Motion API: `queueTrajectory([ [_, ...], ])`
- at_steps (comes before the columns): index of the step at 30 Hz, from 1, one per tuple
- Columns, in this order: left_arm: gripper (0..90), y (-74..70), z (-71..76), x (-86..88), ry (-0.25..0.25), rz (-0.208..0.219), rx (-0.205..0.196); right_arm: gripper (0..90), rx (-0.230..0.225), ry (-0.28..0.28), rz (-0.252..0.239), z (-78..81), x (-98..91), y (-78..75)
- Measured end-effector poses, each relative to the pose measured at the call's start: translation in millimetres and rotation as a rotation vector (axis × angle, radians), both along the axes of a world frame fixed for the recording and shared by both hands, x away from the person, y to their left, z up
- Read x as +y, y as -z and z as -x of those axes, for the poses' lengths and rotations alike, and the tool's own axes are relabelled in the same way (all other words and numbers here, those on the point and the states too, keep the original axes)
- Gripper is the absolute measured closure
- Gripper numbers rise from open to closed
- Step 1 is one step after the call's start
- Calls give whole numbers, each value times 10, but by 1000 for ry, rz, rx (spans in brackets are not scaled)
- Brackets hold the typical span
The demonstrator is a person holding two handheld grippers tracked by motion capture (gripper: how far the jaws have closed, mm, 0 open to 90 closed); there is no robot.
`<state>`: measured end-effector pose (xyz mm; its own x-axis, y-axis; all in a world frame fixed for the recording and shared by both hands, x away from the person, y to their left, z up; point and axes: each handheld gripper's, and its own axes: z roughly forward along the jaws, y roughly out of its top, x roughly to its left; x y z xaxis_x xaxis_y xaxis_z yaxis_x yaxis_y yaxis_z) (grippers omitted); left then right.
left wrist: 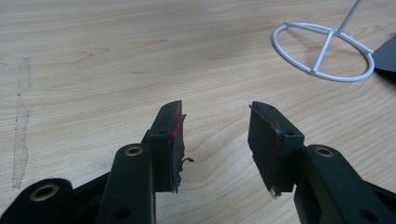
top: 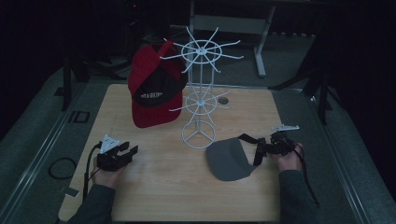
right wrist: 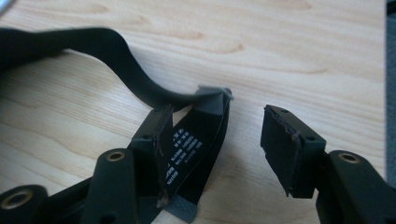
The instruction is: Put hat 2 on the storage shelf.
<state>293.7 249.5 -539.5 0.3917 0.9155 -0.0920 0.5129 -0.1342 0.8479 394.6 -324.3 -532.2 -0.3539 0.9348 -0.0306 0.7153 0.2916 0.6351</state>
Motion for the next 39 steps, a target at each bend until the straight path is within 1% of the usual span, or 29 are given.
queueTrajectory([
  [2, 558, 1, -2, 0, 0, 1, 1, 444, 16, 1, -6, -25, 0, 44],
  [7, 558, 2, -1, -1, -1, 1, 1, 465, 44, 2, -4, -97, 27, 104],
  [9, 558, 1, 0, 1, -1, 1, 0, 502, 57, -2, 4, -121, 44, 122],
  [11, 558, 2, 1, 4, 0, 0, 2, 554, 69, -4, -6, -133, 56, 120],
  [14, 558, 3, 2, 3, -1, 1, 1, 595, 87, -5, -4, -150, 83, 108],
  [17, 558, 0, 4, 4, 0, 0, 0, 597, 105, -7, -3, -170, 98, 97],
  [20, 558, 0, 3, 8, 0, 0, 1, 586, 128, -27, -11, -182, 109, 85],
  [23, 558, 3, 0, 4, -1, 2, 3, 647, 144, -49, 5, -180, 130, 71],
  [29, 558, -3, 7, 3, -9, -5, -6, 818, 167, -67, 2, -187, 152, 55],
  [30, 559, -2, 7, 4, -11, -4, -8, 860, 168, -72, 2, -186, 162, 56],
  [31, 558, -1, 5, 6, -12, -4, -7, 871, 165, -79, 9, -181, 175, 56],
  [35, 559, 7, 0, 5, -16, -7, -6, 882, 116, -67, 71, -155, 241, 53],
  [39, 559, 3, 4, 5, -21, -11, -10, 883, 61, -37, 96, -131, 269, 46],
])
